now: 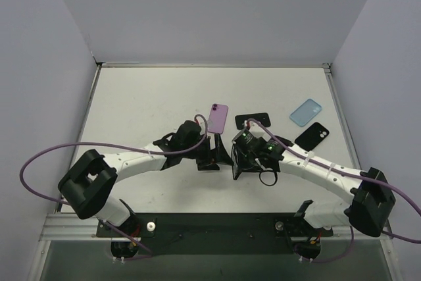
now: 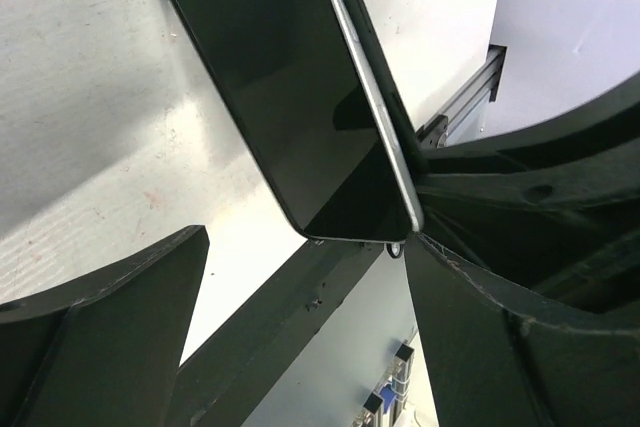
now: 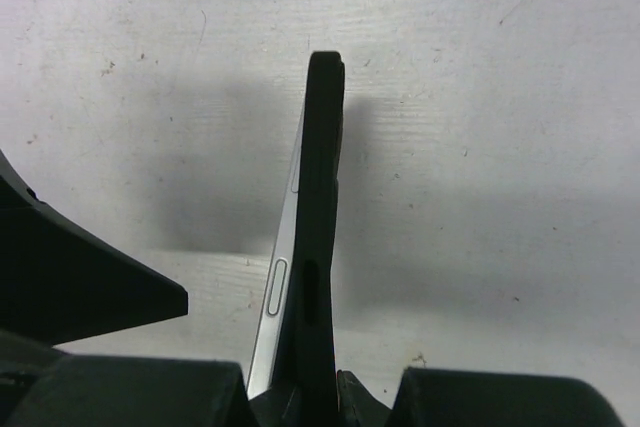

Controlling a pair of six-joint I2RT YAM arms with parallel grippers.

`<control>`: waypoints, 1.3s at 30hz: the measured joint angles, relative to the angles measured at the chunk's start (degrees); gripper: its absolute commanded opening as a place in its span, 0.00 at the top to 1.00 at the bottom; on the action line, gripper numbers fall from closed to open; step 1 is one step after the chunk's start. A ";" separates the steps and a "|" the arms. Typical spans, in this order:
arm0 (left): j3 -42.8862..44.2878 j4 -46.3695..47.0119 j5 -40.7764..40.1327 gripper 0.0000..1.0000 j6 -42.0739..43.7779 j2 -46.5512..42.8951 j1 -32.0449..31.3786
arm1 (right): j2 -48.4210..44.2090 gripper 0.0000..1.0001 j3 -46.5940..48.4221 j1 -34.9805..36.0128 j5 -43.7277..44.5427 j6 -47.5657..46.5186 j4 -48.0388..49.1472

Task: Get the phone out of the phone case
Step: Remove the phone case from the phone.

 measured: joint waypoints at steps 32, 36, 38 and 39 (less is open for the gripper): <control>-2.19 -5.49 -1.99 0.08 2.71 -6.27 0.70 | 19.82 1.00 20.50 1.57 -8.37 -8.98 -23.47; -3.67 -3.37 -1.25 0.11 2.03 -6.27 0.70 | 19.96 1.00 20.41 1.51 -9.77 -9.09 -21.35; -4.15 -2.69 -1.20 0.15 1.99 -6.27 0.70 | 19.96 1.00 20.04 1.40 -10.38 -9.11 -20.46; -4.39 -2.49 -1.20 0.16 1.99 -6.27 0.70 | 19.96 1.00 19.71 1.31 -10.82 -9.11 -19.98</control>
